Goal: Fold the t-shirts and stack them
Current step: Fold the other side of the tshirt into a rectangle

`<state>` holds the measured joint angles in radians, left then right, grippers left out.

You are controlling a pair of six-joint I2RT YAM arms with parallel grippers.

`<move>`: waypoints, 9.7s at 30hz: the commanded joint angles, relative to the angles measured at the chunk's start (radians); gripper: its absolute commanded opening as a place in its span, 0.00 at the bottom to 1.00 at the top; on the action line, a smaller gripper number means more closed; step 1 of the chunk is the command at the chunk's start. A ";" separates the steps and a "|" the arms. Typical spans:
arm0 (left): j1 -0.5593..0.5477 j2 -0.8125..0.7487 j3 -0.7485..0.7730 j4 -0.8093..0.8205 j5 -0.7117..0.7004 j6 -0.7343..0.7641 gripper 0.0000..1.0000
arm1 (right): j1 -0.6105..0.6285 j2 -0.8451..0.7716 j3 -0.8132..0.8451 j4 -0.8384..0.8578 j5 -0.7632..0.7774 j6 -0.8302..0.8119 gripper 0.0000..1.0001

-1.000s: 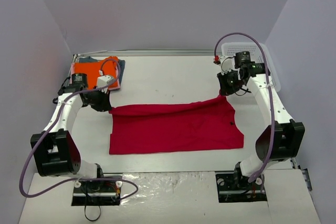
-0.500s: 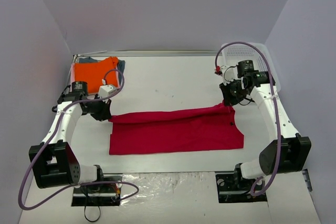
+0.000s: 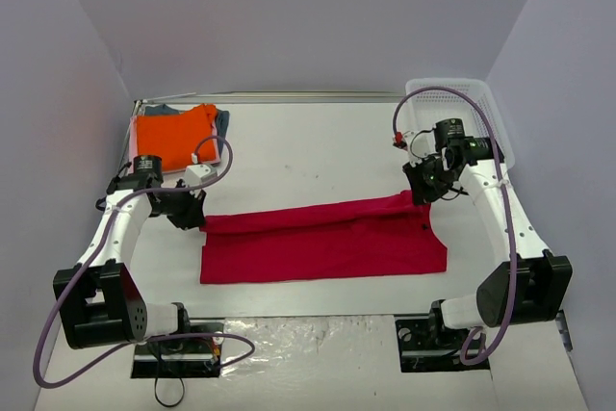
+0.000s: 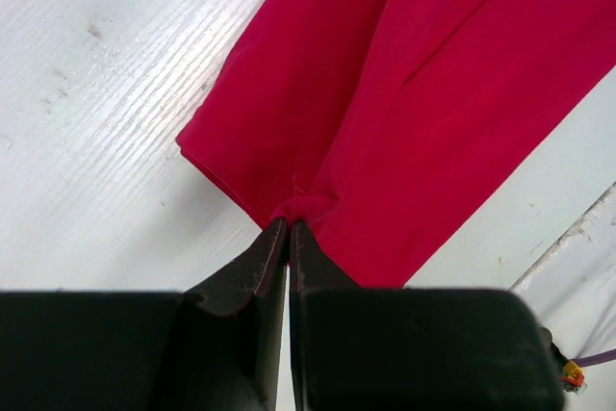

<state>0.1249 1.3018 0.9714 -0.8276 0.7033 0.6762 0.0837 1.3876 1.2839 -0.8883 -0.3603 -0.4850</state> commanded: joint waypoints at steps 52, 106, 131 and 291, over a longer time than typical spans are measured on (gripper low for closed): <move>0.013 -0.030 0.029 -0.056 0.105 0.023 0.46 | 0.119 0.583 0.215 -0.081 -0.200 -0.176 0.40; 0.024 -0.088 0.012 -0.042 0.082 0.011 0.46 | 0.321 0.479 0.031 -0.115 -0.178 -0.165 0.00; 0.025 -0.108 -0.019 -0.030 0.050 0.023 0.46 | 0.436 0.629 -0.057 -0.078 -0.146 -0.159 0.13; -0.097 0.356 0.116 -0.133 -0.065 0.257 0.44 | 0.297 0.490 -0.012 -0.012 -0.046 -0.086 0.00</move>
<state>0.0208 1.6543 1.0584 -0.9653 0.6567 0.9375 0.3801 1.8812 1.2831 -0.8658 -0.4225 -0.5758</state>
